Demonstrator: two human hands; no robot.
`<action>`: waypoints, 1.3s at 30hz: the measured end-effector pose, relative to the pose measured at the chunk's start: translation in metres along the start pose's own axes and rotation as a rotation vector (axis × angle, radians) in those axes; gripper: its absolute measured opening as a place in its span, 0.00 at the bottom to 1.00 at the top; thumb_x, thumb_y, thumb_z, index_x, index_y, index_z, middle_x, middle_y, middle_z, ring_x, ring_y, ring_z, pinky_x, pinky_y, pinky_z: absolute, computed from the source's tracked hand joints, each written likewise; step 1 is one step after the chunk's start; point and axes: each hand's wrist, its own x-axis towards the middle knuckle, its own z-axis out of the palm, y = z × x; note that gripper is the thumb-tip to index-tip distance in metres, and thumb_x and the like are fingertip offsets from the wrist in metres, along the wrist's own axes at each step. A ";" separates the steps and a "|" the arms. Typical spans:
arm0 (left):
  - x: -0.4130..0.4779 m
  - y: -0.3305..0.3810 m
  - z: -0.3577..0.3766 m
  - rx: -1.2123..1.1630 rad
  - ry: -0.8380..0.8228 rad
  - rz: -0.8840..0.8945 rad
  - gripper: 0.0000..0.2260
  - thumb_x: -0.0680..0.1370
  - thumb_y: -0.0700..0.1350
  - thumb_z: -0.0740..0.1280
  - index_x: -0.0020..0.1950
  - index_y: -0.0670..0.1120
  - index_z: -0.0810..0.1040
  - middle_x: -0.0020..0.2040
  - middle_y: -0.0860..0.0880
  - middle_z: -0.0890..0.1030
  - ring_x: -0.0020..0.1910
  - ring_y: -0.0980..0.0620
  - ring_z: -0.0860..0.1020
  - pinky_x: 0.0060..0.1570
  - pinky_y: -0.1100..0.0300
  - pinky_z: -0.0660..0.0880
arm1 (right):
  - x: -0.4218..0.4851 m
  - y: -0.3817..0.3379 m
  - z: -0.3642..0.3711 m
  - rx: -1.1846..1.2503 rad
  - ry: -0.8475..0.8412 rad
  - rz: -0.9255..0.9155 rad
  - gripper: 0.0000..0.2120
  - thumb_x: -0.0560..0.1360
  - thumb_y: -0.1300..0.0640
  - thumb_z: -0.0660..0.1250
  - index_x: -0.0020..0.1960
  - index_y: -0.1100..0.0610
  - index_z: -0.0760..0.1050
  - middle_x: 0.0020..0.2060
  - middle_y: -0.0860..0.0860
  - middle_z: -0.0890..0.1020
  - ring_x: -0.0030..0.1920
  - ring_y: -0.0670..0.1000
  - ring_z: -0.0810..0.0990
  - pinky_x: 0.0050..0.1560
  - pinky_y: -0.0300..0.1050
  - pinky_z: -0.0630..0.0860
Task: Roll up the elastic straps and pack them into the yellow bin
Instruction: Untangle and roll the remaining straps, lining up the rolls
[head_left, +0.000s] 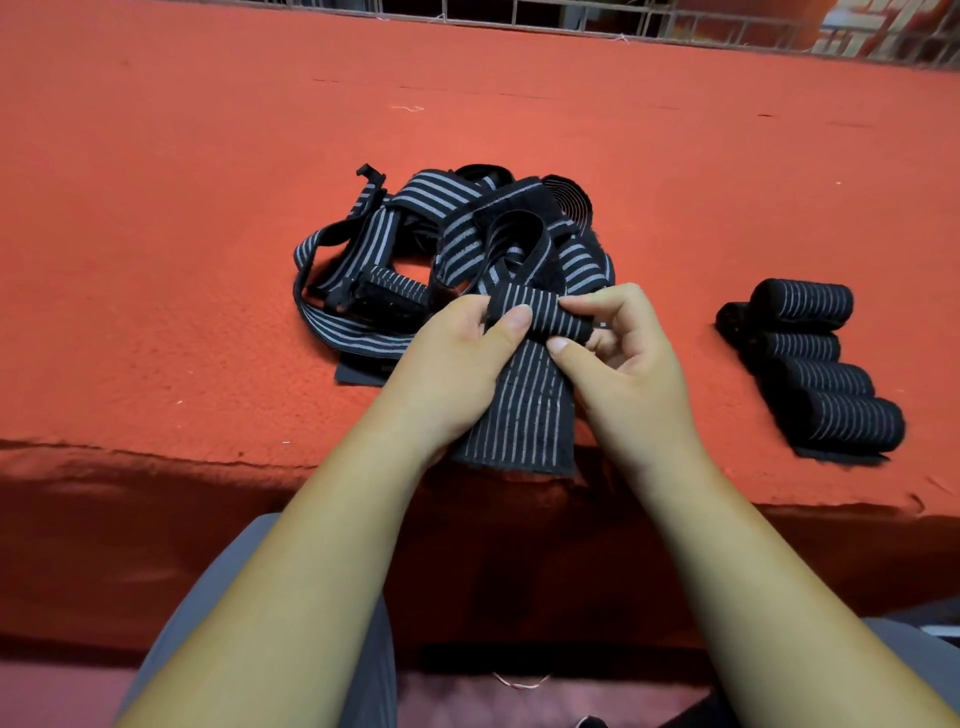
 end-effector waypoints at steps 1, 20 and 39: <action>0.000 -0.001 0.001 -0.037 0.005 -0.005 0.14 0.83 0.56 0.67 0.61 0.49 0.82 0.54 0.44 0.89 0.56 0.39 0.87 0.63 0.32 0.80 | 0.000 -0.001 0.000 0.029 -0.011 0.010 0.15 0.77 0.64 0.70 0.60 0.49 0.77 0.47 0.50 0.82 0.45 0.47 0.80 0.47 0.47 0.78; -0.004 0.005 0.008 0.049 0.143 -0.049 0.20 0.83 0.67 0.63 0.59 0.52 0.82 0.55 0.56 0.88 0.58 0.57 0.85 0.67 0.44 0.79 | 0.005 0.006 0.000 -0.139 -0.020 0.012 0.17 0.81 0.57 0.72 0.66 0.40 0.81 0.51 0.57 0.82 0.48 0.51 0.76 0.57 0.57 0.78; -0.004 -0.001 0.013 -0.250 0.027 0.036 0.13 0.84 0.37 0.70 0.69 0.45 0.82 0.59 0.45 0.89 0.60 0.49 0.87 0.58 0.56 0.81 | 0.010 -0.002 -0.008 0.072 0.086 0.222 0.19 0.76 0.56 0.70 0.66 0.52 0.81 0.55 0.51 0.88 0.58 0.53 0.86 0.66 0.63 0.80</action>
